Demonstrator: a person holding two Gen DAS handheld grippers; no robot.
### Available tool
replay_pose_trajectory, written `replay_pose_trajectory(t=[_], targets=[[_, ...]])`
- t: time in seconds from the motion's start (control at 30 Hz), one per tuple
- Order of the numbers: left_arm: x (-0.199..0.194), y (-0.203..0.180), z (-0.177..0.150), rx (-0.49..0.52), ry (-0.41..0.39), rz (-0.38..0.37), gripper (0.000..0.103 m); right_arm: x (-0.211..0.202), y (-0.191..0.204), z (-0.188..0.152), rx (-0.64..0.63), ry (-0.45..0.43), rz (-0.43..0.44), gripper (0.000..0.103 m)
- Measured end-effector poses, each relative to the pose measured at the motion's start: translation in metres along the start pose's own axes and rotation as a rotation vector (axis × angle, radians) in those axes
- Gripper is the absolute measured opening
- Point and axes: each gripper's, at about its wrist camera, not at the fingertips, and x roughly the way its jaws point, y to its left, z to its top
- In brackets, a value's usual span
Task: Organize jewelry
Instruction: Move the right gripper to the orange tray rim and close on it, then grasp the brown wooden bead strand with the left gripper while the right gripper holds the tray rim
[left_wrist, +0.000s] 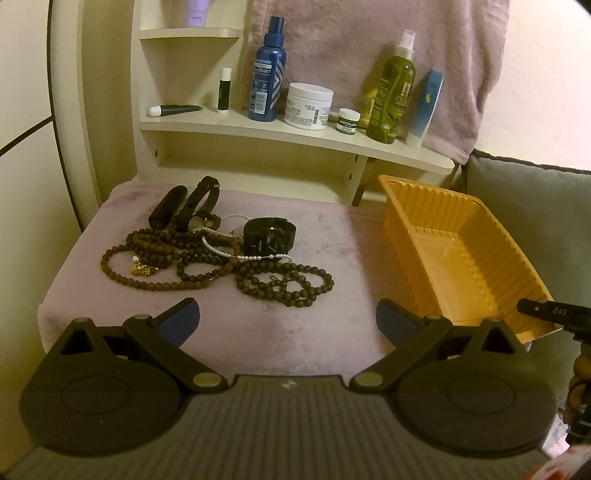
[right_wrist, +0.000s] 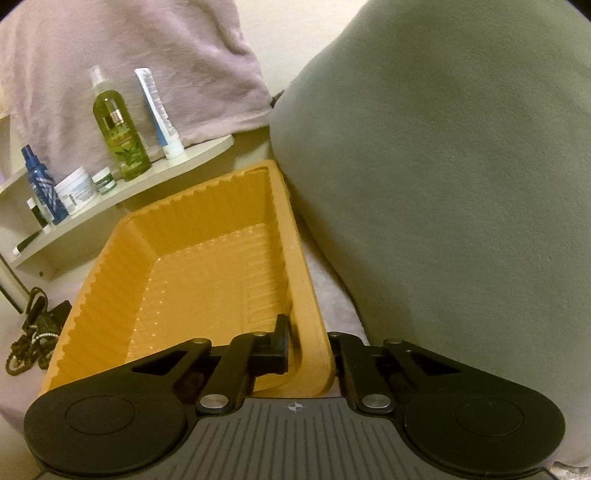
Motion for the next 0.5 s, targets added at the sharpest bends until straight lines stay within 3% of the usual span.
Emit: replay_pose_trajectory(t=[0.27,0.5], targets=[[0.002,0.013,-0.002,0.039,-0.020,0.005,0.096,-0.017,0.031,0.009,-0.094,-0.030,-0.042,0.005],[0.018,0.026,0.002,0.144,-0.043,0.002,0.087,-0.027,0.060,0.013,-0.216,-0.055,-0.104,0.005]])
